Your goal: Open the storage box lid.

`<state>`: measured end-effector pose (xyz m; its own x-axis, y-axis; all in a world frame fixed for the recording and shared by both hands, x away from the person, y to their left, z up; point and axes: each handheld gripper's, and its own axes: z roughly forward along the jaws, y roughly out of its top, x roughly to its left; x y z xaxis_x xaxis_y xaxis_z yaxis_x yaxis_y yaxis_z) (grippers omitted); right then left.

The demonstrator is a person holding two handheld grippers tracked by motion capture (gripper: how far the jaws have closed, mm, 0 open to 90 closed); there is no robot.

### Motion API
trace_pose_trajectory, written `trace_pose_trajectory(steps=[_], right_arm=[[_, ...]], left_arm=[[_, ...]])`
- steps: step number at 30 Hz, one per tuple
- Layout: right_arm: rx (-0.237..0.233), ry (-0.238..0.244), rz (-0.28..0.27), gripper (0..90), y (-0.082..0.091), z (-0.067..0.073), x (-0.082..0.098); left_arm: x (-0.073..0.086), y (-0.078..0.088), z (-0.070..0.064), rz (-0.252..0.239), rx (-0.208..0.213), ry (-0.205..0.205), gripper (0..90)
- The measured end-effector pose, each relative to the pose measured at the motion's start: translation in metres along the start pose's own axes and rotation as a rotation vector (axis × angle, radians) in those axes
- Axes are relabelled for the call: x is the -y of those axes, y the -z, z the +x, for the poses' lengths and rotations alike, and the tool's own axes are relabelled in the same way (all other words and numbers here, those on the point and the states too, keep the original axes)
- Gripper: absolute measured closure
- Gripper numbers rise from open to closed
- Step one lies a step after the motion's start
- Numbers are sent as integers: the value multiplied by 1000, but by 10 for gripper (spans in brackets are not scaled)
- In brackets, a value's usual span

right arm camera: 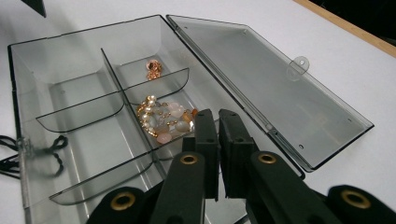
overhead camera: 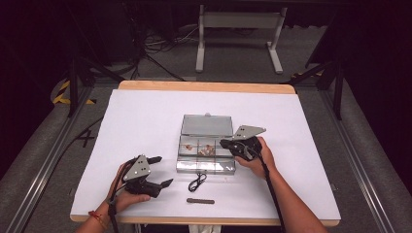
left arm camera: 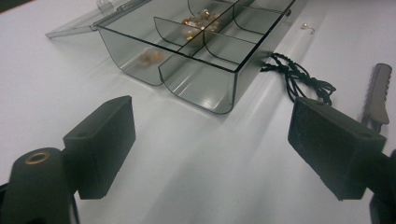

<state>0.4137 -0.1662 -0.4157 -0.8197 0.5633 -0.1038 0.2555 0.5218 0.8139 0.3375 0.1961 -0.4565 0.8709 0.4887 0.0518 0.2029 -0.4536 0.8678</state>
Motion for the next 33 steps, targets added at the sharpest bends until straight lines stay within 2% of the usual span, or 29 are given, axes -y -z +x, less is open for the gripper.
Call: trace_pose_trajectory(steps=[17, 33], right_arm=[[8, -15, 49, 861, -11, -3, 9], [7, -23, 60, 852, -14, -3, 13]], left_arm=[[0, 0, 0, 5, -2, -11, 154], [0, -1, -1, 7, 5, -11, 153]])
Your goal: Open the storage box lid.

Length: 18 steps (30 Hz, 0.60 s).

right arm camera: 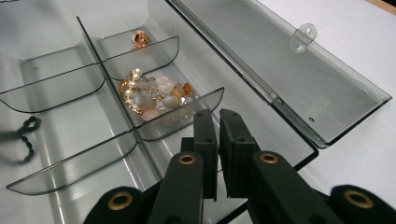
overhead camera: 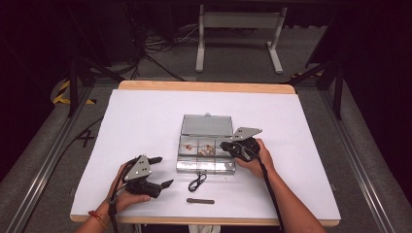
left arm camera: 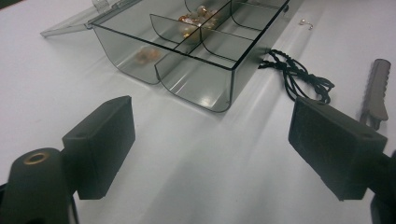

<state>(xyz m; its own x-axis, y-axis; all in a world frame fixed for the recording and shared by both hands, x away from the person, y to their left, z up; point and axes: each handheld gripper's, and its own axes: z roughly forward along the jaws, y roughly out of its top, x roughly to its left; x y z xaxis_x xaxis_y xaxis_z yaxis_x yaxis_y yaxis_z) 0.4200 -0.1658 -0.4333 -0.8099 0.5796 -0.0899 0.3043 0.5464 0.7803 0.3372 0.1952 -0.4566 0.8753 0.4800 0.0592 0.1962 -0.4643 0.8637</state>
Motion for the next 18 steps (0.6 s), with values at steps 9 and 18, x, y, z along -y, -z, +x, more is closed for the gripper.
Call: trace_pose_trajectory(steps=[9, 18], right_arm=[[-1, 4, -1, 826, 1, 2, -1], [-5, 17, -56, 817, 27, 11, -7]], left_arm=[[0, 0, 0, 2, 0, -3, 153], [0, 0, -1, 4, -3, -7, 153]])
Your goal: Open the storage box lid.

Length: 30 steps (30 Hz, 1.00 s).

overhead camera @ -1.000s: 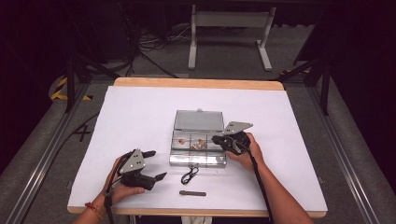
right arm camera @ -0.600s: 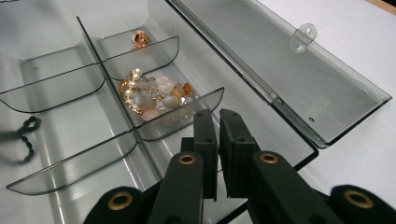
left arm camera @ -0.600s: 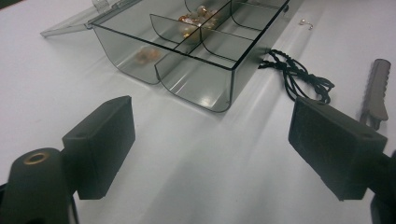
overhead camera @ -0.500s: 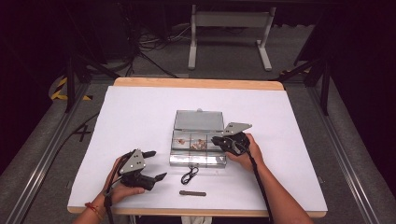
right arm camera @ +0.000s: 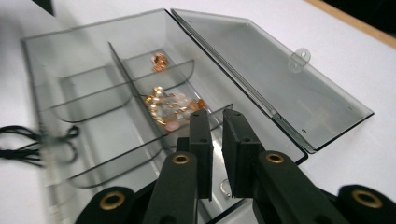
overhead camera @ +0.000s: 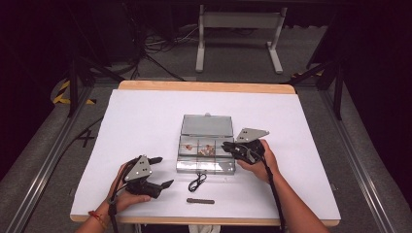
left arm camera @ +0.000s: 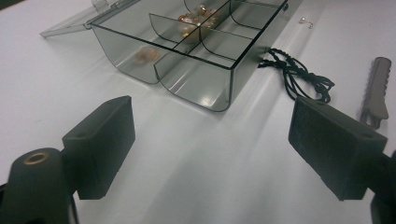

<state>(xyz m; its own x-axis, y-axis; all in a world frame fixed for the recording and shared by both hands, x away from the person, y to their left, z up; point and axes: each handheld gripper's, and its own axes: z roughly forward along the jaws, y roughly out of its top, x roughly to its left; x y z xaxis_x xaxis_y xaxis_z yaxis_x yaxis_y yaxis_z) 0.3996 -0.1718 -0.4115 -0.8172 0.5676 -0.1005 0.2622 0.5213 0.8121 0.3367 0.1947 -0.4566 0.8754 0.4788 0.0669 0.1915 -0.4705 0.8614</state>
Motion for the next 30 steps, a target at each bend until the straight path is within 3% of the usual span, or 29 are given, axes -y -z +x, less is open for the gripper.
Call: trace_pose_trajectory(steps=[8, 14, 19, 25, 30], right_arm=[[-21, 33, -50, 814, 37, 21, 1], [-39, 31, -53, 800, 58, 42, 19], [-35, 52, -16, 778, 59, 59, 34], [-82, 64, 47, 750, 45, 74, 49], [-106, 72, 79, 675, 33, 76, 51]], left_arm=[[0, 0, 0, -2, -2, 2, 152], [0, 0, 0, 0, -2, 1, 152], [0, 0, 0, 1, -4, -1, 152], [0, -1, 0, 10, -1, 1, 152], [0, -1, -1, 5, 4, -5, 151]])
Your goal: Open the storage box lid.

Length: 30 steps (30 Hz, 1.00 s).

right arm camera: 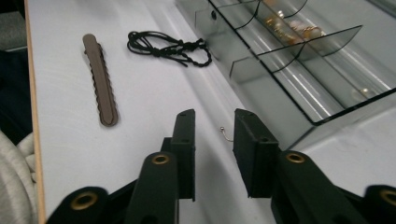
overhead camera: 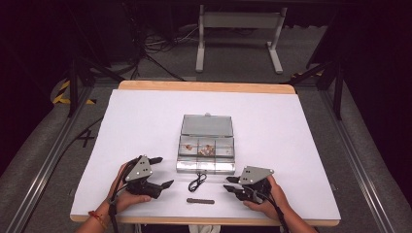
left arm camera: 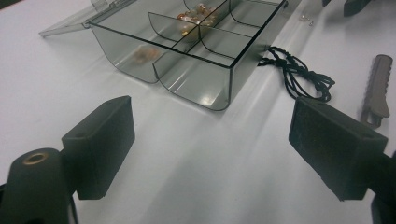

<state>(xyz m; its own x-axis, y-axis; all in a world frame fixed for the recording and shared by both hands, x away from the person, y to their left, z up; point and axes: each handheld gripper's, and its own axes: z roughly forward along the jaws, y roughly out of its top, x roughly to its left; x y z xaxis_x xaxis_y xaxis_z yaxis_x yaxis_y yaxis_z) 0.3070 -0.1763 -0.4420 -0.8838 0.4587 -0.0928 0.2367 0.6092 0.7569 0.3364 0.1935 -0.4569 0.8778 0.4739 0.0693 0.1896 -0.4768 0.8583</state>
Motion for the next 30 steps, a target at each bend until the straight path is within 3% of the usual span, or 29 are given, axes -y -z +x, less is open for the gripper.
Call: trace_pose_trajectory(steps=[3, 7, 9, 20, 25, 30], right_arm=[[-5, 4, 29, 622, -8, -1, 2], [11, 0, 26, 545, -11, -3, 1], [-3, -12, 21, 530, -13, -5, 1], [-60, -21, 14, 533, -19, -6, -2], [-102, 12, 10, 531, -22, -3, -5], [-80, 21, 15, 544, -23, 0, -8]], left_arm=[[0, 0, 0, 2, 2, 0, 151], [0, 0, 1, 3, 6, 3, 151], [0, 0, 1, 3, 7, 0, 151], [0, -1, 0, 13, 9, -10, 150], [-1, -1, 0, 14, 8, -12, 150], [-1, -1, 0, 15, 9, -10, 150]])
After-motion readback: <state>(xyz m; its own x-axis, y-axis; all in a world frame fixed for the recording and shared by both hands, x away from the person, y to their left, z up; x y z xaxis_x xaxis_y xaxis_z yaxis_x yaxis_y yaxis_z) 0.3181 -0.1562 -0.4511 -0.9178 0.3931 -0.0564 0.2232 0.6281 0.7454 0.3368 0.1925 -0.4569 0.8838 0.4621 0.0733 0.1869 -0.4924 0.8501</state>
